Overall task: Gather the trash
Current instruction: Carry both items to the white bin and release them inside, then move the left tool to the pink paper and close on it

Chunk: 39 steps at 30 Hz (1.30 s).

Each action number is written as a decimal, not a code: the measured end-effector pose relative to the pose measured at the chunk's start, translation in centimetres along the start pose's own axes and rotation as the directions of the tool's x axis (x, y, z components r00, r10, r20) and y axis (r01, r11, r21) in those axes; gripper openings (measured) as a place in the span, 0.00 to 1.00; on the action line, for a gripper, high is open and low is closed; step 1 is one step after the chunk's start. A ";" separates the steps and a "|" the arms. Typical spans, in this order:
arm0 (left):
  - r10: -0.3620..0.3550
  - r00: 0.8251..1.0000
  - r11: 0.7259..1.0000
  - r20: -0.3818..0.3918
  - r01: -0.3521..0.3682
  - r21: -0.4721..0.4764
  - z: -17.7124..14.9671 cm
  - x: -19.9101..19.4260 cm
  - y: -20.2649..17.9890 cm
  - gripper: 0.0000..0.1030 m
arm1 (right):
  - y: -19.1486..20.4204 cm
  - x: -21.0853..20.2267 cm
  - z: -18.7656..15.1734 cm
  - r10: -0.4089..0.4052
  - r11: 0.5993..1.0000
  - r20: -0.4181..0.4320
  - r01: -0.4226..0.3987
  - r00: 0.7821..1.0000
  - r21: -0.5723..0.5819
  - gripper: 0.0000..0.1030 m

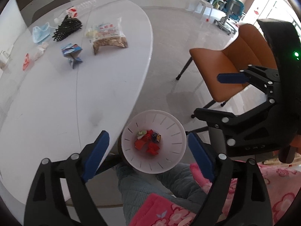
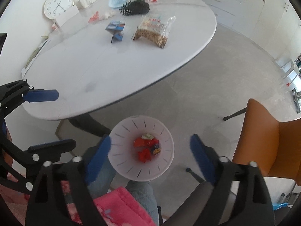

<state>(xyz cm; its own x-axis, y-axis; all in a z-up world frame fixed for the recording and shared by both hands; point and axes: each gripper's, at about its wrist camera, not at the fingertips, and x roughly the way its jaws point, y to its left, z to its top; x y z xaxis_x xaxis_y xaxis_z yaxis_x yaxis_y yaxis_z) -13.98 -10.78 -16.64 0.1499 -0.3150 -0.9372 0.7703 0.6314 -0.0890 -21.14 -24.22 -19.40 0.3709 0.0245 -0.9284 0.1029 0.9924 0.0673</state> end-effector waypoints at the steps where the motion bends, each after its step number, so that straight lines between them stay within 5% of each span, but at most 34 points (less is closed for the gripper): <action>1: 0.004 1.000 1.000 0.000 -0.004 -0.011 0.1 -0.1 0.3 0.82 | 0.0 -0.1 0.3 -0.001 1.000 0.003 0.001 1.000 -0.002 0.86; 10: 0.092 0.995 0.989 0.046 -0.086 -0.119 2.2 -1.2 5.8 0.88 | 0.2 -0.5 4.2 -0.003 1.000 0.043 0.004 0.999 -0.007 0.91; 23: 0.240 0.967 0.937 0.080 -0.209 -0.281 7.2 -2.4 23.0 0.93 | 5.0 2.3 15.8 -0.004 0.999 0.086 0.001 0.996 0.037 0.98; 33: 0.191 0.975 0.973 0.113 -0.174 -0.151 11.1 1.3 34.5 0.93 | 7.9 7.6 23.1 0.007 0.989 0.033 -0.002 0.999 -0.149 0.98; 39: 0.140 0.978 0.970 0.155 -0.104 -0.222 14.2 5.0 41.5 0.93 | 9.2 9.8 26.9 0.006 0.990 0.037 -0.001 0.999 -0.144 0.98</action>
<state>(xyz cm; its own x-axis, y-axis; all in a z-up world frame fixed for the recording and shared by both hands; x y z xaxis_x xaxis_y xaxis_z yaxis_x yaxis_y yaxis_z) 27.57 3.77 -20.19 0.3504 -0.3296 -0.8767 0.5940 0.8019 -0.0641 8.28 -18.13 -18.01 0.4058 0.0260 -0.9136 -0.0314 0.9994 0.0145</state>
